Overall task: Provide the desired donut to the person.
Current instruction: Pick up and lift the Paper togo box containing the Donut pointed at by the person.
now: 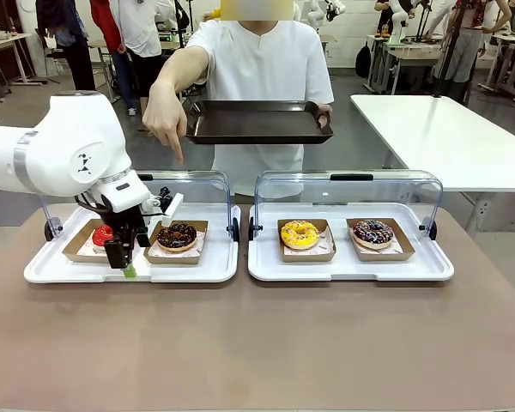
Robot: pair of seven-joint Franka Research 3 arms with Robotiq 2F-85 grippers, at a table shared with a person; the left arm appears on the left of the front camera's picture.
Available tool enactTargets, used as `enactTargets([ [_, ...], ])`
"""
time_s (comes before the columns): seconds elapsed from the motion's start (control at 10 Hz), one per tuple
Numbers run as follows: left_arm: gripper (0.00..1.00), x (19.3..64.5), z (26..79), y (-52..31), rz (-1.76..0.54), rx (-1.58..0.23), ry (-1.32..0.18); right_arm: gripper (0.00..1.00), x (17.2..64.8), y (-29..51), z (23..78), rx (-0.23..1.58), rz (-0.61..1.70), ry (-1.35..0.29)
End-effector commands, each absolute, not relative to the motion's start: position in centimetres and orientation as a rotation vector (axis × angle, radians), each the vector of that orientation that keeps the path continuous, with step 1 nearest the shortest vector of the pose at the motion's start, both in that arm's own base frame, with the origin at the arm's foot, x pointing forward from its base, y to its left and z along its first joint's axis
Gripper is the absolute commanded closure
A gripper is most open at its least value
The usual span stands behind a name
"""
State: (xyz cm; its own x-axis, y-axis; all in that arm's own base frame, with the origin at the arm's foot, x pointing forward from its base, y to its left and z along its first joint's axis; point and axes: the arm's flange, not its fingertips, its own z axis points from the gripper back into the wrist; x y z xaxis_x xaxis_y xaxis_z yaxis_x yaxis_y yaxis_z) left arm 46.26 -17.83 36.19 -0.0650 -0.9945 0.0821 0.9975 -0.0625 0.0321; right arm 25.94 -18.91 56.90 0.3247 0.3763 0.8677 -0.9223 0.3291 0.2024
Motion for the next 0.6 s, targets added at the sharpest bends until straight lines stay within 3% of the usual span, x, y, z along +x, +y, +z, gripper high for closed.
enactTargets([
  [0.0, 0.0, 47.4, 35.8, -18.4, -1.643, 0.04, -0.105, 0.0, 26.0, -18.9, 56.9, 0.82, 0.993, -0.822],
  [0.5, 0.0, 48.7, 34.2, -19.2, -1.644, 0.072, -0.129, 0.0, 26.0, -18.9, 56.9, 0.82, 0.993, -0.822],
])
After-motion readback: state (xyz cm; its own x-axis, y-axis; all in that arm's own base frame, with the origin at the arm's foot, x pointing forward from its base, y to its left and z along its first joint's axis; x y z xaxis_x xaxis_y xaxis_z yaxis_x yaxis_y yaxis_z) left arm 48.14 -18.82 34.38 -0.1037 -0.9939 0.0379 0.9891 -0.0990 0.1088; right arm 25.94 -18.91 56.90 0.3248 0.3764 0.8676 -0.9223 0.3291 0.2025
